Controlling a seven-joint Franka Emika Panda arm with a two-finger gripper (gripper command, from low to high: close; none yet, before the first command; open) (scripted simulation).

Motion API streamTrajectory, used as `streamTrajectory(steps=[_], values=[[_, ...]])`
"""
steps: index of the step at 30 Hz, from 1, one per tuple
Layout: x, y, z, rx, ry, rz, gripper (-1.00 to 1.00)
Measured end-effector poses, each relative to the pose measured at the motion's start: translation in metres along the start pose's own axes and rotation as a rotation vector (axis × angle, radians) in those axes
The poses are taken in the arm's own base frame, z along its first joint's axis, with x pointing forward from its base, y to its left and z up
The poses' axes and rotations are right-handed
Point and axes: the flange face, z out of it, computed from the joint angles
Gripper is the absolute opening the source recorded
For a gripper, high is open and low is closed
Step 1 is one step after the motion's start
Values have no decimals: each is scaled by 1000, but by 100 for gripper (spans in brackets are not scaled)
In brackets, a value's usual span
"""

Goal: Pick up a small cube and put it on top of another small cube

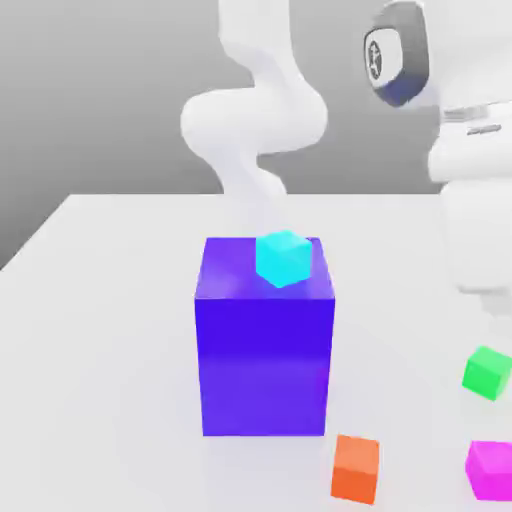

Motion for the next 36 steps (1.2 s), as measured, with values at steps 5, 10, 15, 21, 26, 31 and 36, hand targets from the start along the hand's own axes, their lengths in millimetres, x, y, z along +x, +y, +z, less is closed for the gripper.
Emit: streamTrajectory(steps=[5, 10, 15, 21, 26, 31, 36], values=[[-21, -28, 89, -29, -121, -211, 0], [-51, -50, 170, -55, -213, -390, 0], [-62, -47, 213, -56, -219, -401, -100], [-61, -48, 207, -57, -221, -404, -100], [-67, -73, 151, -47, -225, -493, -100], [-128, -136, 114, -13, -233, -805, -100], [-187, -173, 106, 19, -237, -1056, -100]])
